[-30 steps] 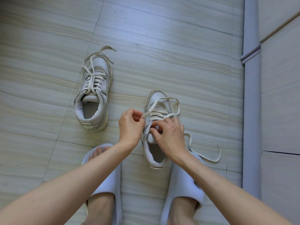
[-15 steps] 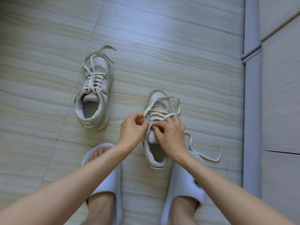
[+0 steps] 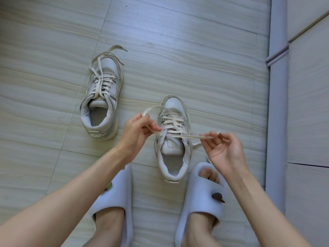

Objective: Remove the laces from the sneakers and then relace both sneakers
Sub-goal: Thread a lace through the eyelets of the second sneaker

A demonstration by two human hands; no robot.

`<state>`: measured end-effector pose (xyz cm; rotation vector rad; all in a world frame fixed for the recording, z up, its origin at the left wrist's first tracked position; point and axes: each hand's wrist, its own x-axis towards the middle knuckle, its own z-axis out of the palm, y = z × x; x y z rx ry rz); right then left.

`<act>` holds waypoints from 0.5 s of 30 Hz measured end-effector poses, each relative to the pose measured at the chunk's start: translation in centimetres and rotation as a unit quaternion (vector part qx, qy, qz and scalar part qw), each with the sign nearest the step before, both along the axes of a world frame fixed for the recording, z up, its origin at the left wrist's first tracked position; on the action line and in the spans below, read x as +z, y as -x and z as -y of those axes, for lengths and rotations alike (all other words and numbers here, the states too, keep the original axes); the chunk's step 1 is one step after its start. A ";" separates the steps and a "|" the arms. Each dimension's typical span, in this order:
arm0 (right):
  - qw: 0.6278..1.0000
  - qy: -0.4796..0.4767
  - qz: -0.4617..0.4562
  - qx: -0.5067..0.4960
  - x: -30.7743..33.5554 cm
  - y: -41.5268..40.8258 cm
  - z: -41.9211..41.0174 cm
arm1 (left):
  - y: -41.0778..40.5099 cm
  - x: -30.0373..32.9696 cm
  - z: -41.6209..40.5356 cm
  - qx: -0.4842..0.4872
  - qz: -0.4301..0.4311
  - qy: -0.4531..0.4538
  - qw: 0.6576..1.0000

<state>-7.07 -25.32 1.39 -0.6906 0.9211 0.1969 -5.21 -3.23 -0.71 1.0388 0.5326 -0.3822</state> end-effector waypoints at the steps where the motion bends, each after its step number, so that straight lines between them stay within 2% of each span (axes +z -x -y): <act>1: 1.000 0.002 -0.011 -0.007 -0.1 -0.1 0.4 | -0.1 0.1 -0.3 -0.006 0.003 0.014 1.000; 4: 0.994 0.090 -0.043 0.053 -0.9 -0.3 1.2 | -0.2 0.4 -1.0 -0.076 -0.011 -0.033 0.997; 6: 0.964 0.221 -0.038 0.144 -1.3 -0.3 1.6 | 0.0 0.4 -1.5 -0.170 -0.028 -0.112 0.979; 7: 0.925 0.314 -0.023 0.214 -1.3 -0.2 1.8 | 0.1 0.5 -1.8 -0.226 -0.029 -0.157 0.961; 9: 0.789 0.477 0.022 0.386 -1.3 0.0 2.0 | 0.3 0.4 -2.0 -0.299 -0.022 -0.211 0.930; 10: 0.718 0.516 0.040 0.467 -1.2 0.1 2.0 | 0.4 0.4 -2.0 -0.308 -0.020 -0.215 0.927; 11: 0.664 0.524 0.050 0.531 -1.2 0.3 1.9 | 0.3 0.3 -2.0 -0.301 -0.020 -0.205 0.931; 12: 0.635 0.512 0.052 0.576 -1.3 0.4 1.9 | 0.2 0.2 -1.9 -0.280 -0.023 -0.184 0.942; 13: 0.634 0.487 0.051 0.598 -1.3 0.6 2.0 | 0.1 -0.1 -1.7 -0.244 -0.027 -0.154 0.957; 14: 0.658 0.458 0.054 0.595 -1.2 0.7 2.1 | -0.1 -0.3 -1.6 -0.205 -0.031 -0.126 0.970; 15: 0.699 0.432 0.060 0.567 -1.0 0.7 2.4 | -0.3 -0.5 -1.5 -0.170 -0.035 -0.104 0.979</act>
